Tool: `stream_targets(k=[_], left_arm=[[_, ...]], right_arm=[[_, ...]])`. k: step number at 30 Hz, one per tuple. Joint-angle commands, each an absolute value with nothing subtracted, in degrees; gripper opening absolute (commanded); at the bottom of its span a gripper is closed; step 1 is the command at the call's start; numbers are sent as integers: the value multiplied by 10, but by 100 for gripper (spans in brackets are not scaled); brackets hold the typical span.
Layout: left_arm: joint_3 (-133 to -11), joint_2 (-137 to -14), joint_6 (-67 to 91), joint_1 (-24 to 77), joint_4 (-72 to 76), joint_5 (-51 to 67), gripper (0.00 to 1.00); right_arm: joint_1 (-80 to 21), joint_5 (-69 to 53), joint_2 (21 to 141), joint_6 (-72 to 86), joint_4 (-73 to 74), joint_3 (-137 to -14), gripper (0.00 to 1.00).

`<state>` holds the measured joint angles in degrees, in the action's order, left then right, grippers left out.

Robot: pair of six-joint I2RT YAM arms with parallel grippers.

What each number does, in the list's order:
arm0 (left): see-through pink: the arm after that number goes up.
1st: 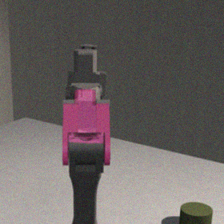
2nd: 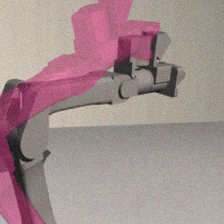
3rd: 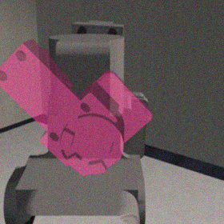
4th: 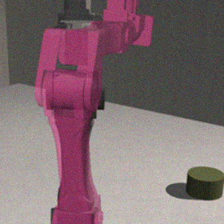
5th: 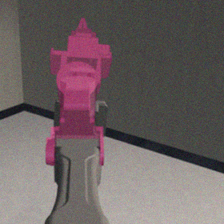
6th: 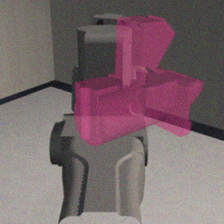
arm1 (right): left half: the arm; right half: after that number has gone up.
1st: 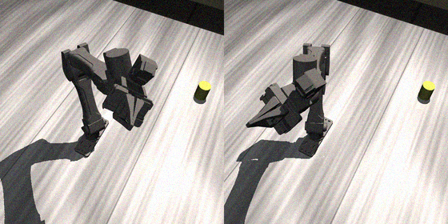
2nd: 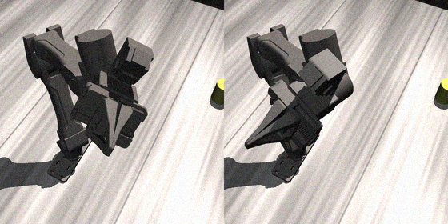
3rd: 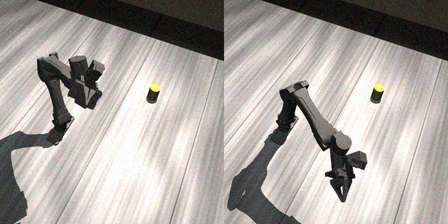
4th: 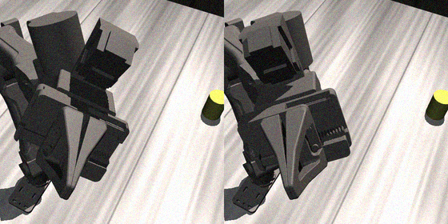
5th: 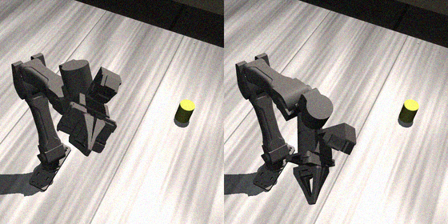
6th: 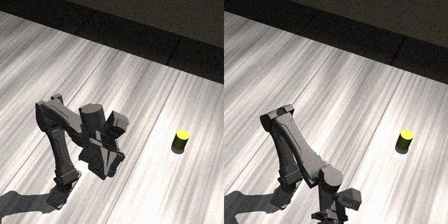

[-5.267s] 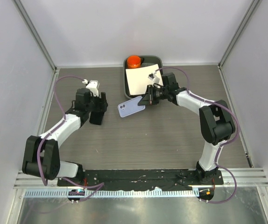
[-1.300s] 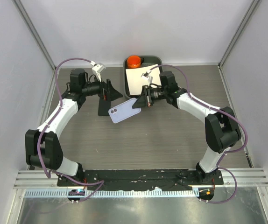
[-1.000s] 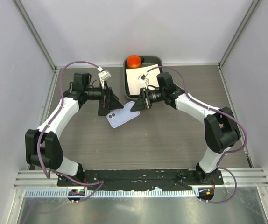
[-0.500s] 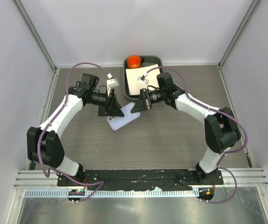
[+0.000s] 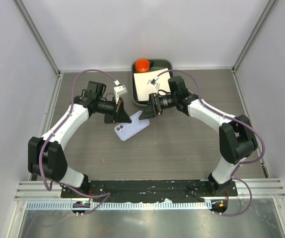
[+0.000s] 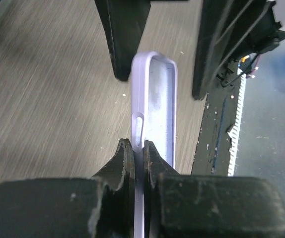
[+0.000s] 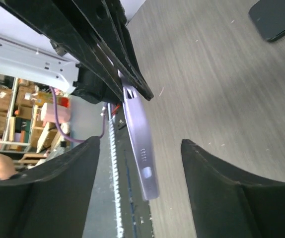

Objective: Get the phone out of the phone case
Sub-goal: Place the phone case at the center of the board.

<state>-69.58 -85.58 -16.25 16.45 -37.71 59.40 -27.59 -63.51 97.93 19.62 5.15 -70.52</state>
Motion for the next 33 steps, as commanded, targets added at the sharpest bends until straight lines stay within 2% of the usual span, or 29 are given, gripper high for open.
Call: stream_targets(k=[1,2,13,24,33], left_arm=[[-657,-812,-58,158,-265,520,0],[-645,-810,-45,153,-235,506,0],[-661,-851,41,36,-206,228,0],[-686,-925,49,-49,-221,168,0],[-707,-973,32,-69,-209,145,0]], right_arm=[[-251,-605,937,195,22,-729,79],[-246,-589,933,196,20,-729,86],[-199,-533,914,253,-45,-697,90],[-200,-526,909,258,-55,-690,92],[-199,-527,903,260,-60,-685,92]])
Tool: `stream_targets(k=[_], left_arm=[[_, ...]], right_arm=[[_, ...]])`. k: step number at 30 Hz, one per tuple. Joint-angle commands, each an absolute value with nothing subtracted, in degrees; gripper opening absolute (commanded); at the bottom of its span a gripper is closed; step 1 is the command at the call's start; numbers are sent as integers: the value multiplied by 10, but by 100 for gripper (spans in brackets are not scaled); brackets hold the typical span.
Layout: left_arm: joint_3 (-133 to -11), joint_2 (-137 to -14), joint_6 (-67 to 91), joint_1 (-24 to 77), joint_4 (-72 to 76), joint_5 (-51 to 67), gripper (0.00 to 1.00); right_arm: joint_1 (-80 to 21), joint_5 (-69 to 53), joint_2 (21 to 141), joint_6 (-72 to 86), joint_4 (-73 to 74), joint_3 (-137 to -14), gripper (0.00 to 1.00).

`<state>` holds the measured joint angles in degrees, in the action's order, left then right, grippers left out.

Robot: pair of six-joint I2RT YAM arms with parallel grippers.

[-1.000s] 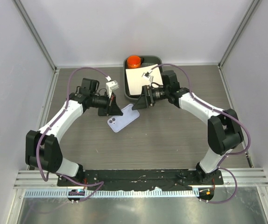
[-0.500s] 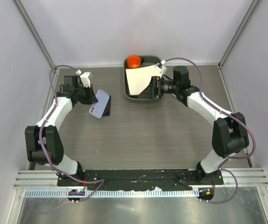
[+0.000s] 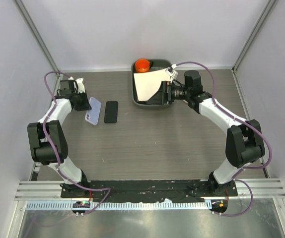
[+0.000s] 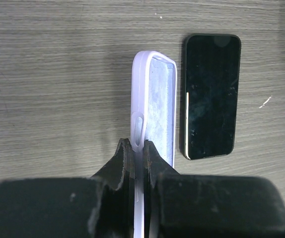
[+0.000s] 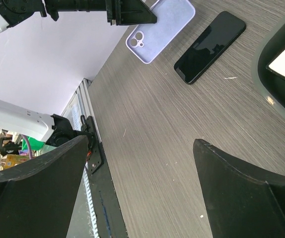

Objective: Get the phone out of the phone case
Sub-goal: Place the phone case at the center of the board.

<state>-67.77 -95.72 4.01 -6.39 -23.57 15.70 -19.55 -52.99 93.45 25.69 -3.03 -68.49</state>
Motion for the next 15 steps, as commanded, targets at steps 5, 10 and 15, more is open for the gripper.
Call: stream_targets(k=[5,10,15], left_arm=[[-717,-1004,30,-69,-201,134,0],[-724,-1020,32,-71,-190,117,0],[-721,-1033,36,-74,-176,108,0]], right_arm=[[-199,-528,903,261,-62,-685,92],[-199,-528,903,261,-63,-683,92],[-199,-527,904,262,-64,-682,93]])
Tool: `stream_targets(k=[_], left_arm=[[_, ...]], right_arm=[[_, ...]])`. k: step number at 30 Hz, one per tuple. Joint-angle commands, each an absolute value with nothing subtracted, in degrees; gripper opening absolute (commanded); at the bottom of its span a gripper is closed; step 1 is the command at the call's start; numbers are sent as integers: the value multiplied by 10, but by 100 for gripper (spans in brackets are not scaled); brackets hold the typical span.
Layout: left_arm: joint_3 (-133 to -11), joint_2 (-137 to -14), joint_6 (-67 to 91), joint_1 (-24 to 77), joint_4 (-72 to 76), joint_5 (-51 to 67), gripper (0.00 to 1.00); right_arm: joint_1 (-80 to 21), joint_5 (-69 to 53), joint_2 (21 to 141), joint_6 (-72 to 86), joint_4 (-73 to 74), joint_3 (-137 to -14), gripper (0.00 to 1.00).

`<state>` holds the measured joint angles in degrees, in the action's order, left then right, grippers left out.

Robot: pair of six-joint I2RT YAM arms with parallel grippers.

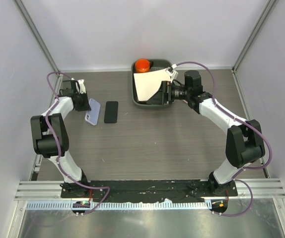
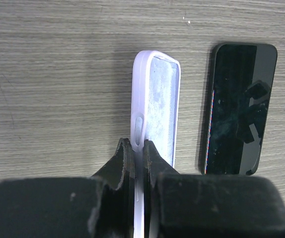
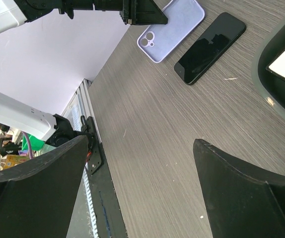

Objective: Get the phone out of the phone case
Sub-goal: Place the phone case at the center of the board.

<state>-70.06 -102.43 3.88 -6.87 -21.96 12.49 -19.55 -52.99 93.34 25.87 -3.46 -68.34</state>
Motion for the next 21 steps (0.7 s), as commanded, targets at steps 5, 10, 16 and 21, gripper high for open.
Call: stream_targets(k=[5,10,16,21], left_arm=[[-725,-1048,41,-72,-174,98,0],[-729,-1063,42,-72,-171,90,0],[-730,-1067,40,-73,-171,84,0],[-732,-1071,42,-73,-172,83,5]], right_arm=[[-199,-527,905,263,-66,-682,92],[-199,-528,904,263,-67,-680,92],[-199,-528,905,263,-67,-680,92],[-199,-527,907,263,-68,-681,92]])
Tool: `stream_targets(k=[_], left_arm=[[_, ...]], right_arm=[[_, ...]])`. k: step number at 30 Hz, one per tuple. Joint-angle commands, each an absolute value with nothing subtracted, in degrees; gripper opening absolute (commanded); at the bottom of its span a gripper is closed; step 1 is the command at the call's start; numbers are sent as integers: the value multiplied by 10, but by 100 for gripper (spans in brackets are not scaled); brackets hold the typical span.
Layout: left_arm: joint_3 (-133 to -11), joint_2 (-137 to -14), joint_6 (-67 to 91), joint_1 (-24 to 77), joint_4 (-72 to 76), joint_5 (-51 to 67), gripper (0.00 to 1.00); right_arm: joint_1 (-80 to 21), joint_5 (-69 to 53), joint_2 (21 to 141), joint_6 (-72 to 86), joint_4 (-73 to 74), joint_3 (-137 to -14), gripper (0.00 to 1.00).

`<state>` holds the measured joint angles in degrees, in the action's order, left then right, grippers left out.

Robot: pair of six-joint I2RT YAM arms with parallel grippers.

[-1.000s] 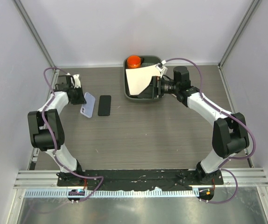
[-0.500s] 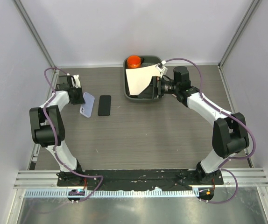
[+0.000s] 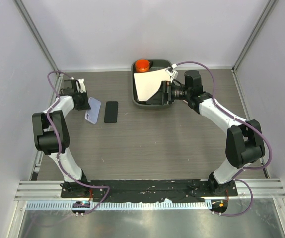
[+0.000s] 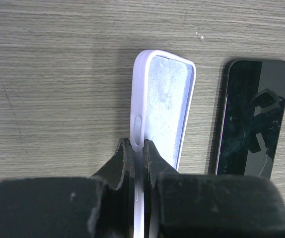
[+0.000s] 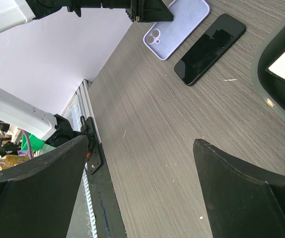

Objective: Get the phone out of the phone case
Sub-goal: Place the phone case at the center of the board.

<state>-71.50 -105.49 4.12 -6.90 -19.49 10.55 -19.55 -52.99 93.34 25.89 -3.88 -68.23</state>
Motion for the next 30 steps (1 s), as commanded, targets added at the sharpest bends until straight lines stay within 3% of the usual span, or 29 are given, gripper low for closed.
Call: stream_targets(k=[1,7,18,24,27,30], left_arm=[[-732,-1072,42,-73,-173,83,10],[-730,-1073,41,-73,-178,73,39],[-730,-1061,38,-73,-177,37,60],[-703,-1004,42,-73,-152,54,82],[-691,-961,53,-72,-142,88,98],[-684,-916,60,-71,-142,120,100]], right_arm=[[-199,-528,905,263,-68,-680,92],[-199,-528,904,263,-68,-680,92],[-198,-529,901,264,-69,-679,92],[-189,-511,893,227,-39,-692,93],[-186,-488,885,159,20,-715,93],[-180,-421,875,54,105,-753,93]])
